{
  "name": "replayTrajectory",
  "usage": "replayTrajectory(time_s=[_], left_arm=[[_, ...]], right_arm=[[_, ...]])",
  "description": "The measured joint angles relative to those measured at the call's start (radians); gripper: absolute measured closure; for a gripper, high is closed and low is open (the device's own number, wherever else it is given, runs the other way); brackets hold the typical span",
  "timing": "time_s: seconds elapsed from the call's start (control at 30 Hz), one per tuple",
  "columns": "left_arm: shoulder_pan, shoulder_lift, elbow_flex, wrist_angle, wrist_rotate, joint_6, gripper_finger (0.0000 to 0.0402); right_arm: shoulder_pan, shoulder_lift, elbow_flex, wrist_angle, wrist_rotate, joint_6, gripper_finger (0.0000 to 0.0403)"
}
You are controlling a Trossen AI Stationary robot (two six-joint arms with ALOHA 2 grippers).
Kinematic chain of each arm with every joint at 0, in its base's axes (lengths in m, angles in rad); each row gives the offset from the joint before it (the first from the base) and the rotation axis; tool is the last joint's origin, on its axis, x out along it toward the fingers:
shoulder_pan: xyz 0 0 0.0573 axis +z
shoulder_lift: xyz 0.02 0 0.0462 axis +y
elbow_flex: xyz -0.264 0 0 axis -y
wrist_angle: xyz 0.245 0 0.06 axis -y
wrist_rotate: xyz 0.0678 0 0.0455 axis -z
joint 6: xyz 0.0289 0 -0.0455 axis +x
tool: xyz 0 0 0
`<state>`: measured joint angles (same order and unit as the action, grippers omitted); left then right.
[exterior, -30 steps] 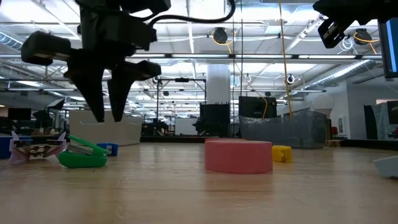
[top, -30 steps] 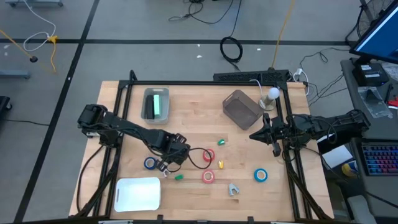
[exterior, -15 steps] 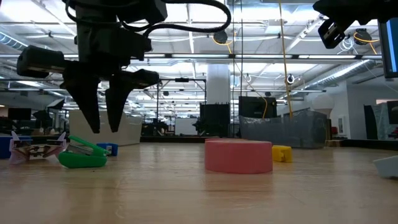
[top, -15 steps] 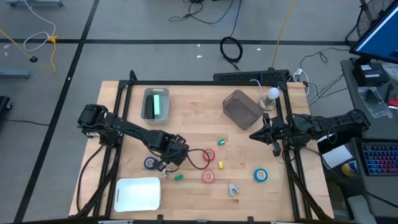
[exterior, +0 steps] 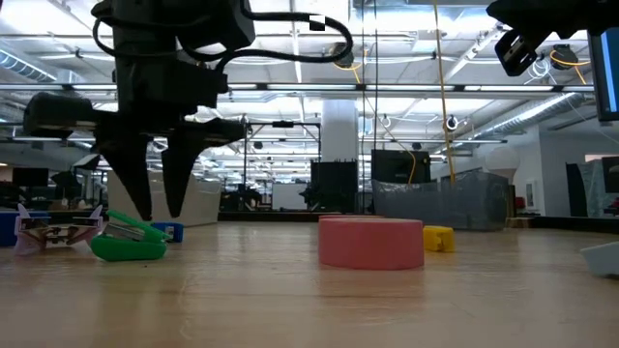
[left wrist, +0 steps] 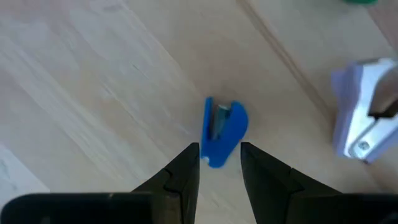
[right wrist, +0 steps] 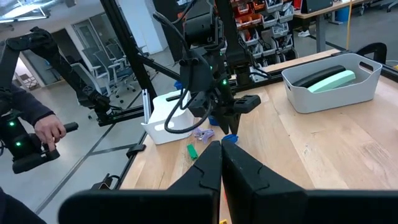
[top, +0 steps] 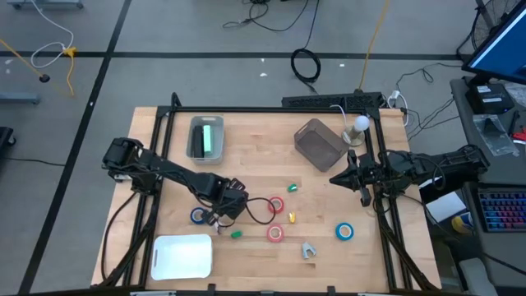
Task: Pick and place Stapler, Stapler remover, tape
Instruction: Put the blue stapler into the gray bin
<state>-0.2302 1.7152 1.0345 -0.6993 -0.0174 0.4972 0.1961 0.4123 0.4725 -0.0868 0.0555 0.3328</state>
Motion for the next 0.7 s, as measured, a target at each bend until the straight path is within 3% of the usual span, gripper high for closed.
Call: replayTrajectory(time_s=[0.7], left_arm=[[0.003, -0.001, -0.038, 0.048, 0.038, 0.025, 0.0282]], right_arm=[[0.0, 0.0, 0.0, 0.0, 0.0, 0.0, 0.0399]])
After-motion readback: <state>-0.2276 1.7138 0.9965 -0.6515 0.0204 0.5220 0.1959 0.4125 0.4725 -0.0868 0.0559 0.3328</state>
